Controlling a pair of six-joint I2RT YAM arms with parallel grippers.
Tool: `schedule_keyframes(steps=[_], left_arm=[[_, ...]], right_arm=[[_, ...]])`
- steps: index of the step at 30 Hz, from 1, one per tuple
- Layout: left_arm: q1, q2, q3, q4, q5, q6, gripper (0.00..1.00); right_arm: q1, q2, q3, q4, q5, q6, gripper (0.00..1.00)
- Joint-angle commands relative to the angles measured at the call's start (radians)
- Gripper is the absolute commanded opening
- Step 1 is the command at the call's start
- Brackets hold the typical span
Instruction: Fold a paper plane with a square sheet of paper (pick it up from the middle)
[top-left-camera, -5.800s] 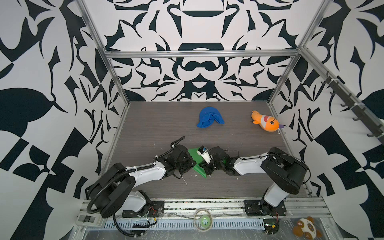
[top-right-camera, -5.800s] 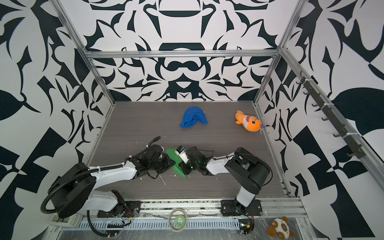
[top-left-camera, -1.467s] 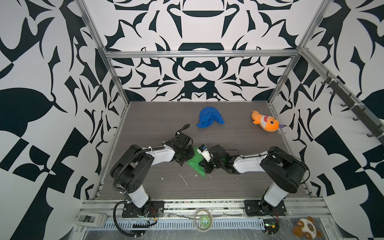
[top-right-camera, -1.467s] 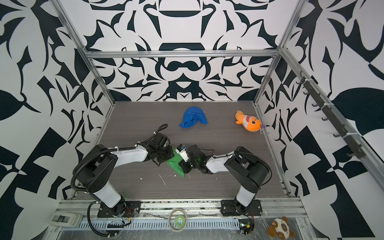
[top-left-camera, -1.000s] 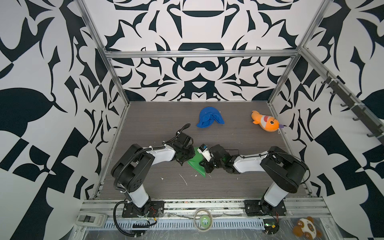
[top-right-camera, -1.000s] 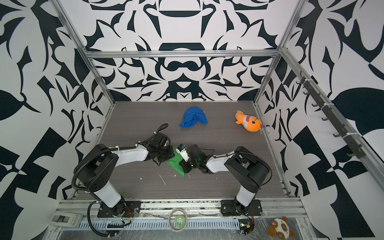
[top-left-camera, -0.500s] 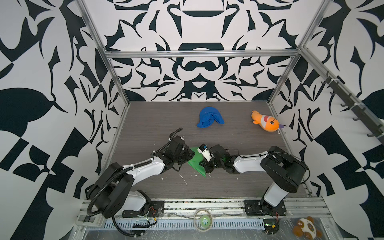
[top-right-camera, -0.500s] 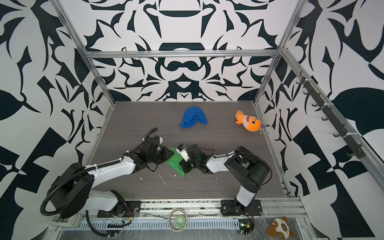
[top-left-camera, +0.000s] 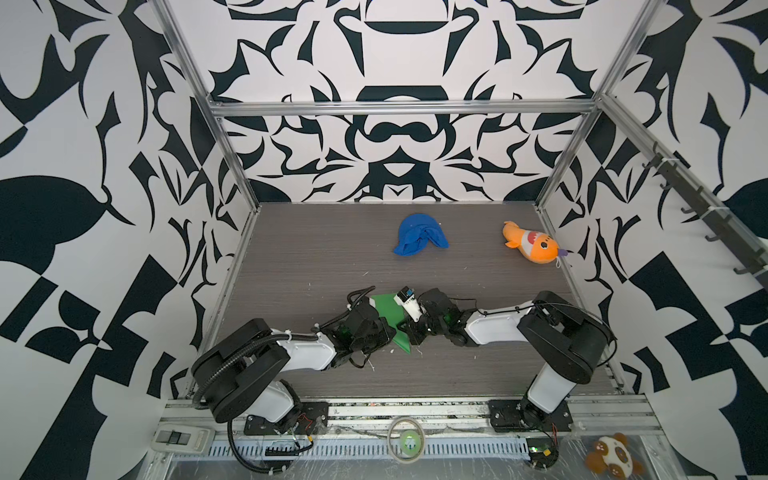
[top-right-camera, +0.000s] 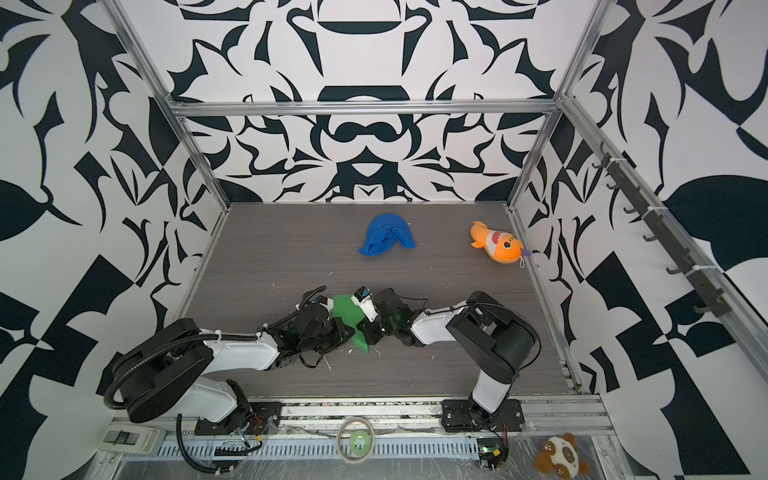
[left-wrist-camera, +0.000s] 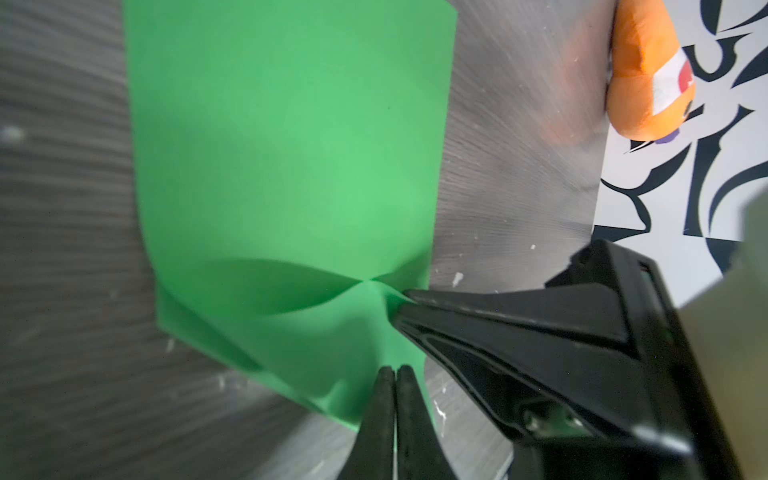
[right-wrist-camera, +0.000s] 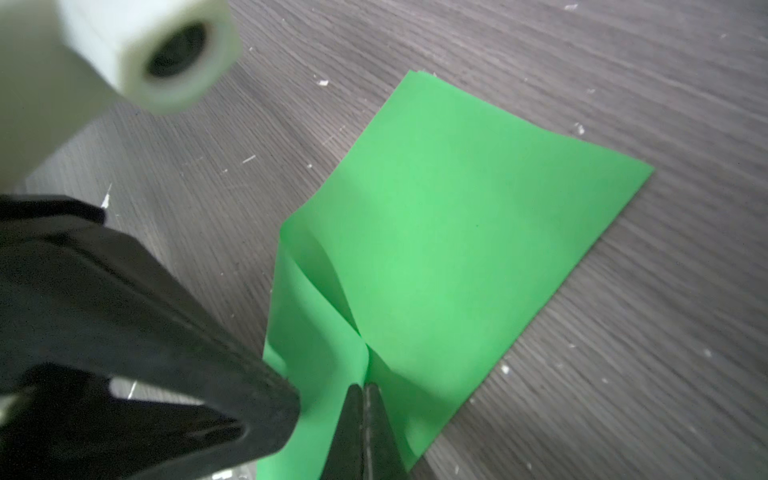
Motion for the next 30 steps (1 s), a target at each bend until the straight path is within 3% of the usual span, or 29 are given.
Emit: schedule_keyframes(steps=[1, 14, 19, 24, 28, 30], left_arm=[[-0.005, 0.028, -0.021, 0.034, -0.014, -0.018, 0.07], [-0.006, 0.038, -0.038, -0.062, -0.039, -0.012, 0.04], [-0.005, 0.042, -0.014, -0.133, -0.040, -0.011, 0.02], [-0.006, 0.043, 0.001, -0.170, -0.039, -0.009, 0.00], [-0.005, 0.050, 0.016, -0.189, -0.038, -0.008, 0.00], [-0.005, 0.055, 0.025, -0.199, -0.039, -0.008, 0.00]], right_arm=[[-0.003, 0.016, 0.009, -0.059, 0.020, 0.005, 0.01], [-0.003, 0.008, 0.028, -0.068, 0.001, 0.023, 0.04], [-0.015, -0.064, 0.085, -0.152, -0.002, 0.100, 0.24], [-0.038, -0.212, 0.110, -0.271, 0.095, 0.222, 0.41], [-0.040, -0.291, 0.125, -0.410, 0.103, 0.307, 0.40], [-0.040, -0.305, 0.132, -0.468, 0.040, 0.371, 0.32]])
